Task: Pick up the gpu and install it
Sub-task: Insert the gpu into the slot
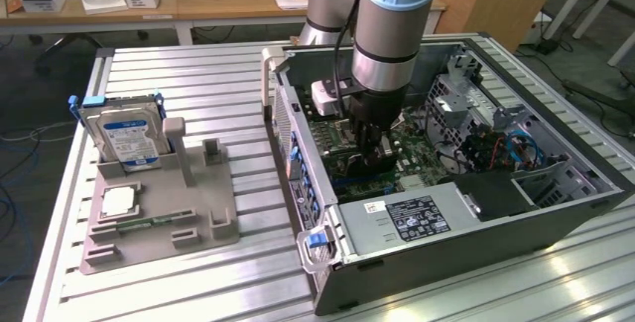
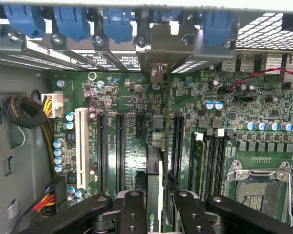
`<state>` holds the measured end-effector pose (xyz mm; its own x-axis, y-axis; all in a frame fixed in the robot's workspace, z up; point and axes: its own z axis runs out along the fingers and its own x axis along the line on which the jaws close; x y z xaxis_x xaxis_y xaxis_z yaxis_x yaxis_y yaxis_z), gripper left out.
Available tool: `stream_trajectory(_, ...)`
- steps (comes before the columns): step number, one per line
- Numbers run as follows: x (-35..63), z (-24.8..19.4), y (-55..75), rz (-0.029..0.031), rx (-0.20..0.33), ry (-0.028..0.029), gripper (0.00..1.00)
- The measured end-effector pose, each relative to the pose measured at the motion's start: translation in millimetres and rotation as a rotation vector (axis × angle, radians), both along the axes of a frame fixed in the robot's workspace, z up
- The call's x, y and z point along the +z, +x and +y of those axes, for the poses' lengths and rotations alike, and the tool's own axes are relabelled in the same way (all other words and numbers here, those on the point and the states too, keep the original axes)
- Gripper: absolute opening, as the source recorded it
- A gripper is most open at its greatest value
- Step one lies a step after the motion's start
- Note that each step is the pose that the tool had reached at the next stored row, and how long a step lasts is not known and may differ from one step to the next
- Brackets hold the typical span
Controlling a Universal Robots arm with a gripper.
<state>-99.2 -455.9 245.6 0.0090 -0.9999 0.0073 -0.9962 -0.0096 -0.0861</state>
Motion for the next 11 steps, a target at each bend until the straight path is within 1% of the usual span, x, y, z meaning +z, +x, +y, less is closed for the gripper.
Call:
stream_trajectory(6, -0.1, 0.0, -0.1, -0.0001, 0.000, 0.0001, 0.26)
stream_trajectory(9, -3.4, 0.0, -0.1, 0.0000, 0.000, -0.0001, 0.26)
stream_trajectory(11, -3.4, 0.0, -0.1, 0.0001, 0.000, -0.0001, 0.26)
